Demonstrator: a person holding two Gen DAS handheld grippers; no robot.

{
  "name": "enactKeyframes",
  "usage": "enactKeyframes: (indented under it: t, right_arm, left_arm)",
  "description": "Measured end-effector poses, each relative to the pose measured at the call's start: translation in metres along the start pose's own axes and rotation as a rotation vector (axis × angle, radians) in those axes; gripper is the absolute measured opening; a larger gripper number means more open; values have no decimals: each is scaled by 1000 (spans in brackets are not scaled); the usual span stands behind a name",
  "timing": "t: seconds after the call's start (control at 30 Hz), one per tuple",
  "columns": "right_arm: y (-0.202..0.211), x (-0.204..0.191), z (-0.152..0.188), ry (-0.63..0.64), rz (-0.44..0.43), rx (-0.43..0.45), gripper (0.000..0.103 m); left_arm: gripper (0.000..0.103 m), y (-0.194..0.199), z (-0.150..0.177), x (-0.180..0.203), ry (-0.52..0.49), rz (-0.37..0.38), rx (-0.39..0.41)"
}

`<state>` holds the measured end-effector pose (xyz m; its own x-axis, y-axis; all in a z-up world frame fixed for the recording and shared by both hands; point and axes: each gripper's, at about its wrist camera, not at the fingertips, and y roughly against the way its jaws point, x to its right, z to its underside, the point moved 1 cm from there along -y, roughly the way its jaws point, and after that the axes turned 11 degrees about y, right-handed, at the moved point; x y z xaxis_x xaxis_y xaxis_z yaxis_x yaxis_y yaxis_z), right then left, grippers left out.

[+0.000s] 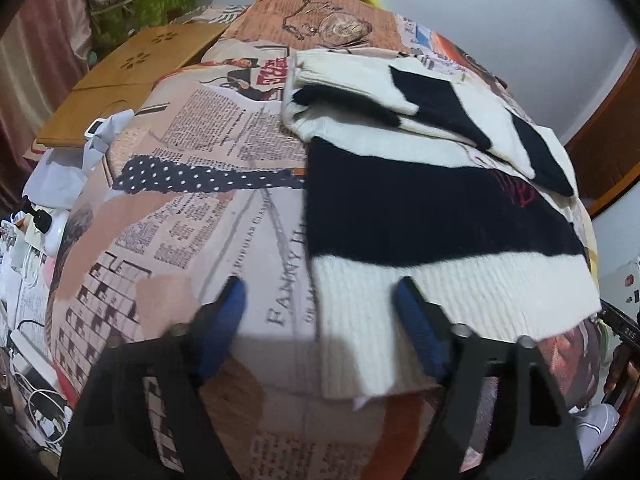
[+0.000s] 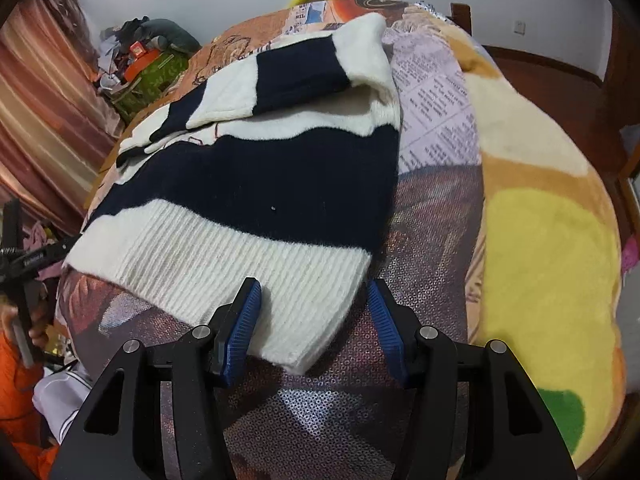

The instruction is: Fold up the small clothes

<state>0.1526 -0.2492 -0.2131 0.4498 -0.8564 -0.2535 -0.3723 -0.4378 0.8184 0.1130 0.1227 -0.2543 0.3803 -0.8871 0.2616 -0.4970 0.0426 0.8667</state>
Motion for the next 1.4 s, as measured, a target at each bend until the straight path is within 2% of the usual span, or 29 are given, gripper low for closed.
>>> enactKeyframes:
  t: [0.03,0.07,0.13,0.17,0.23,0.3,0.57,0.9,1.0,1.2,1.4]
  right_arm:
    - [0,-1,1,3,-10,2,45]
    - [0,-3,1,9,-26,3,38]
    - [1,-6,2,24,-37,6,26]
    - [2,-9,2,32,-46,9,18]
    - [3,-13,0,57,-32,15,12]
    - [7,-16,-1,76,-13,30,8]
    - [43,-16,-27,105,-14,146,6]
    - [67,-23,-103,170,9,296,6]
    - [65,-20,-124,187,24,316,6]
    - [46,-5,-166,172,32,325,6]
    - [15,12,-210,158,41,303,6]
  left_arm:
    - [56,1,1,1,0,7,0]
    - [51,2,1,2,0,19,-4]
    - [26,2,1,7,-1,47,-19]
    - [21,2,1,10,-2,48,-23]
    - [10,3,-1,15,-16,40,-21]
    - [7,8,-4,16,-28,31,-8]
    - [6,51,-37,23,-28,69,117]
    - [6,72,-110,66,-84,98,233]
    - [6,68,-139,75,-66,115,237]
    - [6,42,-190,78,-8,99,236]
    - [5,-11,-242,75,46,31,210]
